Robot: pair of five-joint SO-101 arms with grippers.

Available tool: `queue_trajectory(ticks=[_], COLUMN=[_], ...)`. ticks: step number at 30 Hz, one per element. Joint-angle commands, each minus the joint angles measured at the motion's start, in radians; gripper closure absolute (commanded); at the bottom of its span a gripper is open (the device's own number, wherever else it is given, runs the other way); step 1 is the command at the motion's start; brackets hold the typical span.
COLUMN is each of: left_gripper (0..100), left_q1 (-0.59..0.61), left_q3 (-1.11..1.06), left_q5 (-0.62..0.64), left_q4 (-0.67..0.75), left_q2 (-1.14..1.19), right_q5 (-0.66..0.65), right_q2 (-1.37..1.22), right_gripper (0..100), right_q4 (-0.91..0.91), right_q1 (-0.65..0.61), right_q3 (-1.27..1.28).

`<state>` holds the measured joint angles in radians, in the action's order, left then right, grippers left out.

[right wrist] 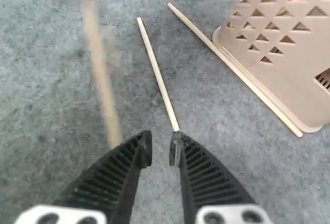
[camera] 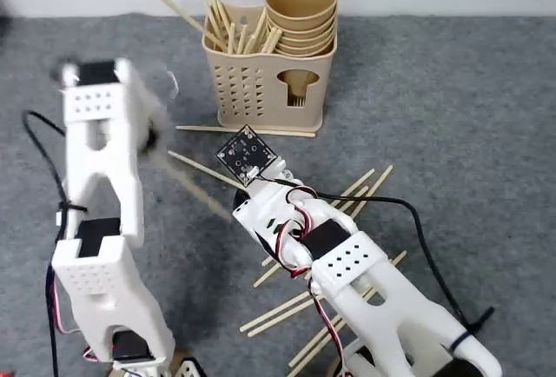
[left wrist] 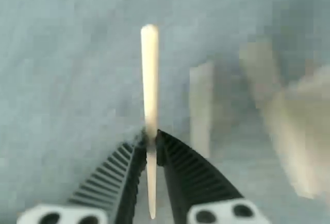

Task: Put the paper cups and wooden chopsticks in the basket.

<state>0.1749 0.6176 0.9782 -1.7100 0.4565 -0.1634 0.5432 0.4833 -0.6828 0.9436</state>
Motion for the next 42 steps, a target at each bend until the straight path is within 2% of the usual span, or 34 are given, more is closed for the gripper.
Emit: queue_trajectory(ticks=[1, 9, 13, 19, 27, 36, 42], left_gripper=[99, 99, 99, 99, 99, 99, 99], left_q1=[-0.002, -0.011, -0.063, -0.178, -0.275, -0.275, -0.296], left_q3=[0.400, 0.757, 0.835, 0.848, 0.647, 0.357, 0.274], left_q5=[-0.201, -0.500, -0.551, -0.552, -0.551, -0.557, -0.680], left_q4=[0.025, 0.276, 0.410, 0.555, 0.568, 0.779, 0.775], left_q2=[-0.017, -0.018, -0.018, -0.017, -0.015, -0.017, -0.017], right_q5=[-0.009, -0.009, -0.009, -0.009, -0.009, -0.009, -0.009], right_q2=[0.045, 0.039, 0.038, 0.038, 0.039, 0.041, 0.039], right_gripper=[92.0, 92.0, 92.0, 92.0, 92.0, 92.0, 92.0], right_q4=[-0.024, -0.024, -0.024, -0.024, -0.022, -0.022, -0.022], right_q1=[0.015, 0.015, 0.013, 0.013, 0.015, 0.015, 0.025], right_q3=[-0.008, -0.008, -0.008, -0.008, -0.008, -0.008, -0.008])
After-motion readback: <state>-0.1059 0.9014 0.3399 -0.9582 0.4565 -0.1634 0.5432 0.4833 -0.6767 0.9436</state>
